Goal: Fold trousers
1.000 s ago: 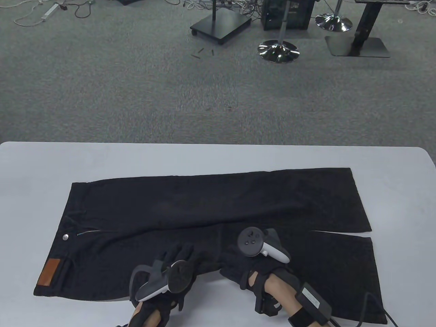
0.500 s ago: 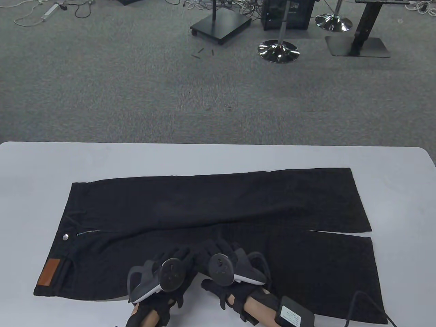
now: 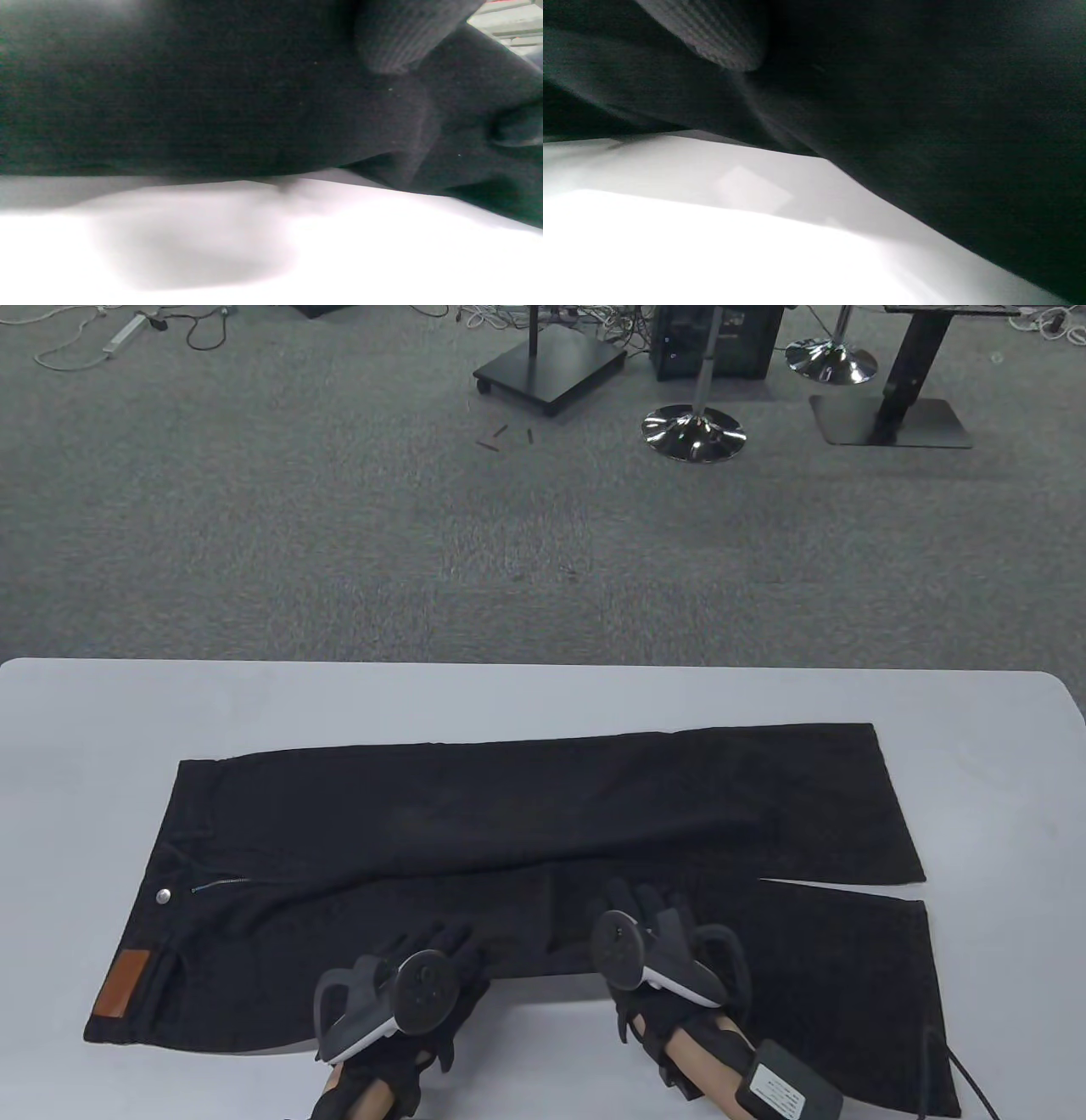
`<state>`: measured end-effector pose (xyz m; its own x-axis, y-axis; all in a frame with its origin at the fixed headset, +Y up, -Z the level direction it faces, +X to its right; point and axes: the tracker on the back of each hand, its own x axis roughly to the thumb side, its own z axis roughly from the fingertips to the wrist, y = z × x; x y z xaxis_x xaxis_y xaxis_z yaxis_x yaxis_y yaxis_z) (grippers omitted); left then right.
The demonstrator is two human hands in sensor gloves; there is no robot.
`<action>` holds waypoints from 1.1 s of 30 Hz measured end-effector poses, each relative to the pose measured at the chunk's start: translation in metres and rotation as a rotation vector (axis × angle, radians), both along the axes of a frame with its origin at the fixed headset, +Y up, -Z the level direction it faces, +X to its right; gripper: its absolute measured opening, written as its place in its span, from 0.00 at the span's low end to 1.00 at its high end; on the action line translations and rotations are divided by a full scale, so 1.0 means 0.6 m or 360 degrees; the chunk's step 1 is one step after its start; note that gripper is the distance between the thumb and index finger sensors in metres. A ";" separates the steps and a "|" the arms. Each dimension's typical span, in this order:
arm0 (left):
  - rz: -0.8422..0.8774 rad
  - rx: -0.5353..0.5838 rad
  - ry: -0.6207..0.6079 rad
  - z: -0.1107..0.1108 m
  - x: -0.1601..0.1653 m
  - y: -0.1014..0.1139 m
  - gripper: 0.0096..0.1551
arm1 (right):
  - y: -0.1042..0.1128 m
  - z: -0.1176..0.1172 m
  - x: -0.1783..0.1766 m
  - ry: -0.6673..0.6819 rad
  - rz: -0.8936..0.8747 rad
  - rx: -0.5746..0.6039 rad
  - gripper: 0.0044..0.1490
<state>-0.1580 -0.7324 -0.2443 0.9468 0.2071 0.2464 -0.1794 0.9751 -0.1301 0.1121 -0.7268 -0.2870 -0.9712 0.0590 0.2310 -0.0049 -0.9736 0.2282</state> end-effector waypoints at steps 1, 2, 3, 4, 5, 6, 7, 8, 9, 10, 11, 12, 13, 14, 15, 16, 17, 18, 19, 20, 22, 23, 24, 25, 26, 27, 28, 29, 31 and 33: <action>-0.0003 0.0001 0.0002 0.000 -0.001 0.000 0.31 | 0.000 -0.004 0.021 -0.0058 0.0003 -0.0039 0.41; 0.0009 0.0000 0.0008 -0.001 -0.004 0.000 0.31 | 0.000 -0.007 0.043 -0.0125 0.0012 -0.0063 0.41; 0.0019 -0.0006 0.0014 -0.002 -0.005 -0.001 0.30 | 0.000 -0.011 0.060 -0.0169 0.0022 -0.0077 0.41; 0.0025 -0.0014 0.0019 -0.002 -0.007 -0.001 0.30 | 0.000 -0.016 0.084 -0.0228 0.0036 -0.0098 0.40; 0.0028 -0.0015 0.0021 -0.003 -0.008 -0.001 0.30 | 0.001 -0.020 0.100 -0.0264 0.0049 -0.0110 0.40; 0.0030 -0.0016 0.0024 -0.003 -0.009 -0.001 0.30 | 0.004 -0.027 0.125 -0.0320 0.0047 -0.0090 0.39; 0.0033 -0.0027 0.0027 -0.004 -0.010 -0.001 0.30 | 0.006 -0.032 0.143 -0.0356 0.0017 -0.0078 0.37; 0.0037 -0.0035 0.0022 -0.004 -0.010 -0.001 0.30 | 0.009 -0.035 0.157 -0.0371 -0.0037 -0.0096 0.35; 0.0039 -0.0042 0.0024 -0.004 -0.009 -0.002 0.30 | 0.013 -0.038 0.174 -0.0402 -0.0147 -0.0131 0.33; 0.0026 -0.0055 0.0024 -0.005 -0.009 -0.004 0.29 | 0.018 -0.039 0.184 -0.0406 -0.0273 -0.0155 0.32; 0.0005 -0.0075 0.0027 -0.006 -0.011 -0.007 0.29 | 0.021 -0.040 0.189 -0.0399 -0.0345 -0.0167 0.31; -0.0034 -0.0116 0.0043 -0.008 -0.014 -0.011 0.29 | 0.025 -0.040 0.194 -0.0386 -0.0424 -0.0198 0.30; -0.0072 -0.0152 0.0067 -0.010 -0.019 -0.015 0.29 | 0.028 -0.040 0.197 -0.0371 -0.0474 -0.0227 0.30; -0.0108 -0.0197 0.0084 -0.013 -0.026 -0.018 0.29 | 0.033 -0.039 0.200 -0.0359 -0.0533 -0.0247 0.29; -0.0141 -0.0286 0.0137 -0.017 -0.040 -0.022 0.29 | 0.038 -0.039 0.203 -0.0348 -0.0598 -0.0254 0.29; -0.0159 -0.0397 0.0209 -0.019 -0.054 -0.026 0.30 | 0.044 -0.038 0.206 -0.0341 -0.0641 -0.0265 0.29; -0.0168 -0.0463 0.0246 -0.020 -0.065 -0.029 0.30 | 0.048 -0.037 0.208 -0.0336 -0.0675 -0.0264 0.29; -0.0181 -0.0521 0.0290 -0.020 -0.078 -0.031 0.31 | 0.052 -0.036 0.209 -0.0331 -0.0708 -0.0259 0.29; -0.0198 -0.0549 0.0348 -0.019 -0.093 -0.033 0.32 | 0.058 -0.035 0.211 -0.0316 -0.0747 -0.0255 0.29; -0.0227 -0.0591 0.0412 -0.018 -0.110 -0.034 0.34 | 0.063 -0.035 0.213 -0.0304 -0.0771 -0.0254 0.29; -0.0322 -0.0684 0.0544 -0.014 -0.133 -0.033 0.38 | 0.071 -0.035 0.215 -0.0288 -0.0832 -0.0253 0.29; -0.0359 -0.0680 0.0576 -0.013 -0.140 -0.033 0.38 | 0.074 -0.036 0.216 -0.0279 -0.0858 -0.0260 0.30; -0.0404 -0.0674 0.0611 -0.013 -0.151 -0.034 0.38 | 0.078 -0.037 0.217 -0.0269 -0.0903 -0.0271 0.30; -0.0432 -0.0707 0.0648 -0.012 -0.160 -0.036 0.38 | 0.082 -0.037 0.217 -0.0263 -0.0947 -0.0280 0.30; -0.0452 -0.0748 0.0692 -0.011 -0.168 -0.037 0.38 | 0.085 -0.038 0.218 -0.0257 -0.0986 -0.0291 0.30; -0.0464 -0.0773 0.0719 -0.011 -0.173 -0.038 0.38 | 0.087 -0.038 0.218 -0.0252 -0.1007 -0.0296 0.30; -0.0479 -0.0772 0.0740 -0.010 -0.181 -0.038 0.37 | 0.093 -0.039 0.217 -0.0240 -0.1052 -0.0310 0.30; -0.0473 -0.0754 0.0746 -0.011 -0.186 -0.036 0.34 | 0.096 -0.039 0.217 -0.0232 -0.1064 -0.0318 0.30; -0.0385 -0.0733 0.0805 -0.010 -0.199 -0.029 0.33 | 0.104 -0.039 0.217 -0.0214 -0.1091 -0.0324 0.30; -0.0353 -0.0747 0.0884 -0.011 -0.218 -0.024 0.34 | 0.113 -0.040 0.219 -0.0184 -0.1142 -0.0334 0.30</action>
<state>-0.2886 -0.7465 -0.2508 0.9376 -0.0368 -0.3457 -0.1462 0.8605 -0.4881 0.2437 -0.6590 -0.3107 -0.6952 0.7175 0.0439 -0.6564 -0.6585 0.3682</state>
